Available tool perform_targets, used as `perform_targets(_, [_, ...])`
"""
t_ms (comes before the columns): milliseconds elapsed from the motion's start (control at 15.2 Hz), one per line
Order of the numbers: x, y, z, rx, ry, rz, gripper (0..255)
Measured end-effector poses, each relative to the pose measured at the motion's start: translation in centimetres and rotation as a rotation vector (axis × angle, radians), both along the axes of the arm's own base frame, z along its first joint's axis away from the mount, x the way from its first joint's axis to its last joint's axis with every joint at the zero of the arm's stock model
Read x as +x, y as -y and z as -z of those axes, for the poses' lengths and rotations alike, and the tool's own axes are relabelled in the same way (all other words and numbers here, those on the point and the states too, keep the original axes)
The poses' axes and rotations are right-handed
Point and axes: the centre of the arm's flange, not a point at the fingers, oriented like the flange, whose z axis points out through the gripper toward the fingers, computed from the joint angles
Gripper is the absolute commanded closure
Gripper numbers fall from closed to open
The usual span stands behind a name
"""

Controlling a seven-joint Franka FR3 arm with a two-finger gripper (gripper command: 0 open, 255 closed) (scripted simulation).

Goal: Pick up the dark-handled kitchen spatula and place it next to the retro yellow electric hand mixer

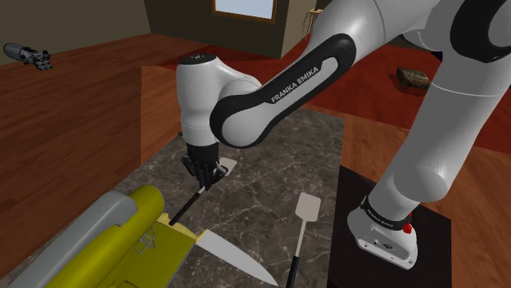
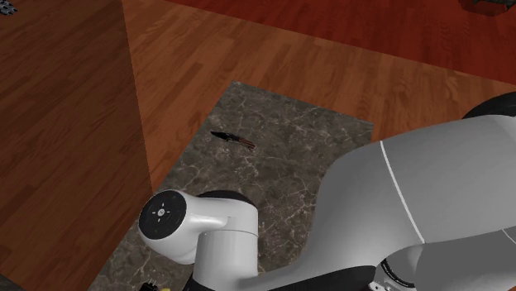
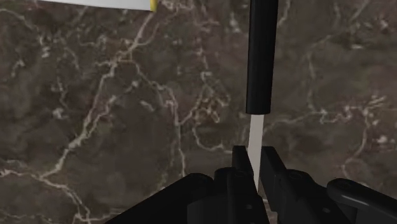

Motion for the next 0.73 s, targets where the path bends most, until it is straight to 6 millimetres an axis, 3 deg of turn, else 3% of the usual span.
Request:
perform_targets(396, [0.04, -0.01, 0.32, 0.000, 0.000, 0.000, 255])
perform_targets(462, [0.04, -0.01, 0.32, 0.000, 0.000, 0.000, 0])
perform_targets(726, [0.04, -0.01, 0.32, 0.000, 0.000, 0.000, 0])
